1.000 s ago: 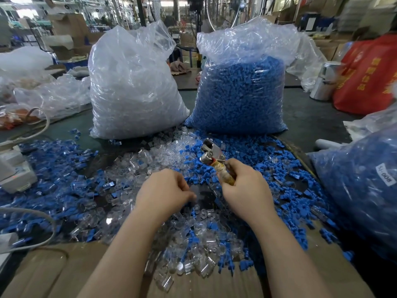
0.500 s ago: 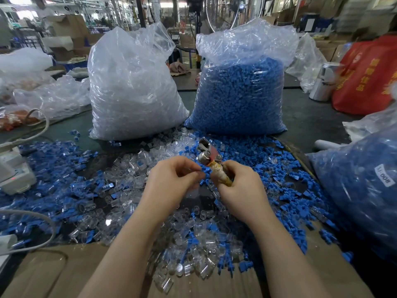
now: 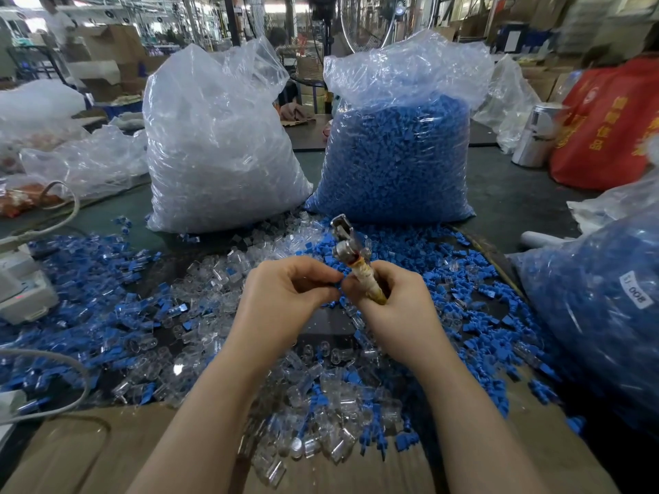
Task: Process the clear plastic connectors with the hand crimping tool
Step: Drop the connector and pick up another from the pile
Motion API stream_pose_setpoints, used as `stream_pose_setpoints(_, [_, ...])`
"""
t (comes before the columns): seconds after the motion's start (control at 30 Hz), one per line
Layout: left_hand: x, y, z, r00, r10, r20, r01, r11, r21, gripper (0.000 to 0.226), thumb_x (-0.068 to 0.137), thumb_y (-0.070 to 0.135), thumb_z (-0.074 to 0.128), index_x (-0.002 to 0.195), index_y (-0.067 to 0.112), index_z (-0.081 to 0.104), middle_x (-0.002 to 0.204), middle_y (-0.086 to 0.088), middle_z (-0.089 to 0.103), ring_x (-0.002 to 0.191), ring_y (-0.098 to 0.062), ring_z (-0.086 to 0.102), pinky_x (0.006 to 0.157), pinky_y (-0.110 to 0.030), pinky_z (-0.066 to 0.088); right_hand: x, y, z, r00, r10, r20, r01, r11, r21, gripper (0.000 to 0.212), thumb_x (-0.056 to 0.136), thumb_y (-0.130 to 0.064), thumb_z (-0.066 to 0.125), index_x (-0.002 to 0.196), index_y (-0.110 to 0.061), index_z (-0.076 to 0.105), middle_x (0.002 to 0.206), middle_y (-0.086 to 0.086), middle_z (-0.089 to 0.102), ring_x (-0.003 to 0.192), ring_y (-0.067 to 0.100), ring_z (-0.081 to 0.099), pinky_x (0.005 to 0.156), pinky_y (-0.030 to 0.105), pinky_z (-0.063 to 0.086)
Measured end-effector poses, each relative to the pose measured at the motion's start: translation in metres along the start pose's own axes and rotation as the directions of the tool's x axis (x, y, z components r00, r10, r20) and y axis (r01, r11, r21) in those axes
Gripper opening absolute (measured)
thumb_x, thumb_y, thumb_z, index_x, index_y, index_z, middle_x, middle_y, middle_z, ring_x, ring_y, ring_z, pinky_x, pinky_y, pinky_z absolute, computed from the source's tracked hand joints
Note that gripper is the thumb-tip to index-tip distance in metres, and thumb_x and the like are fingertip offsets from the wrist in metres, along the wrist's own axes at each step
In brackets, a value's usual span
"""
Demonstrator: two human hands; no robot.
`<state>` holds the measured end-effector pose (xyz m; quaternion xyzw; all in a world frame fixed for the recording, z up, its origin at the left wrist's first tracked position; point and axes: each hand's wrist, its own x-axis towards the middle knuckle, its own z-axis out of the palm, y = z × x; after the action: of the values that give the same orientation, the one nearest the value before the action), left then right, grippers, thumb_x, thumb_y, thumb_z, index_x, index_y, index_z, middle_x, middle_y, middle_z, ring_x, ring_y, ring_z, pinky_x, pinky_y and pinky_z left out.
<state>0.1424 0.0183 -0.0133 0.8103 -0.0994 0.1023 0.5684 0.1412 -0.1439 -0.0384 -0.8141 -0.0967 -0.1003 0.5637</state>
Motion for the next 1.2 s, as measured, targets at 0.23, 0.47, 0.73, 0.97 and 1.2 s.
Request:
stream_pose_setpoints(0.23, [0.0, 0.0, -0.002, 1.0, 0.01, 0.026, -0.012, 0.996, 0.083, 0.028, 0.071, 0.005, 0.085, 0.081, 0.027, 0.071, 0.075, 0.012, 0.074, 0.068, -0.004, 0.07, 0.065, -0.017, 0.056, 0.0, 0.0, 0.001, 1.0, 0.015, -0.025, -0.016, 0.999, -0.038, 0.018, 0.092, -0.028, 0.067, 0.077, -0.021, 0.062, 0.058, -0.014, 0.055, 0.051, 0.005, 0.041, 0.051, 0.026, 0.034])
stream_pose_setpoints(0.47, [0.002, -0.015, -0.02, 0.939, -0.342, 0.03, 0.231, 0.694, 0.682, 0.023, 0.082, 0.036, 0.076, 0.085, 0.028, 0.055, 0.085, 0.007, 0.065, 0.076, -0.011, 0.061, 0.07, -0.032, 0.054, -0.001, 0.002, 0.002, 0.992, 0.003, -0.13, -0.024, 0.986, -0.163, 0.027, 0.092, -0.032, 0.065, 0.069, -0.03, 0.051, 0.063, -0.021, 0.055, 0.052, 0.009, 0.04, 0.054, 0.04, 0.041])
stream_pose_setpoints(0.73, [0.0, -0.019, -0.006, 0.962, -0.273, 0.028, 0.161, 0.645, 0.747, 0.016, 0.084, 0.009, 0.06, 0.087, 0.025, 0.062, 0.088, 0.008, 0.063, 0.084, -0.014, 0.061, 0.073, -0.031, 0.055, -0.002, 0.002, 0.004, 0.99, -0.014, -0.139, -0.016, 0.976, -0.217, 0.025, 0.091, -0.034, 0.065, 0.07, -0.031, 0.051, 0.065, -0.023, 0.055, 0.051, 0.01, 0.043, 0.054, 0.041, 0.044])
stream_pose_setpoints(0.97, [0.002, -0.025, -0.009, 0.969, -0.247, -0.018, 0.218, 0.816, 0.535, 0.012, 0.087, 0.019, 0.07, 0.081, 0.026, 0.062, 0.079, 0.01, 0.067, 0.068, -0.006, 0.064, 0.055, -0.015, 0.045, -0.002, 0.002, 0.005, 0.988, -0.014, -0.152, -0.015, 0.982, -0.19, 0.028, 0.091, -0.031, 0.065, 0.068, -0.032, 0.05, 0.063, -0.023, 0.055, 0.051, 0.008, 0.043, 0.051, 0.033, 0.038])
stream_pose_setpoints(1.2, [0.003, -0.016, -0.009, 0.957, -0.286, 0.04, 0.289, 0.947, -0.141, 0.009, 0.085, 0.011, 0.074, 0.091, 0.016, 0.069, 0.081, 0.002, 0.075, 0.072, -0.013, 0.069, 0.062, -0.023, 0.057, -0.002, 0.001, 0.004, 0.985, 0.002, -0.173, -0.019, 0.995, -0.098, 0.031, 0.092, -0.031, 0.066, 0.066, -0.03, 0.048, 0.057, -0.021, 0.052, 0.05, 0.004, 0.042, 0.048, 0.018, 0.032])
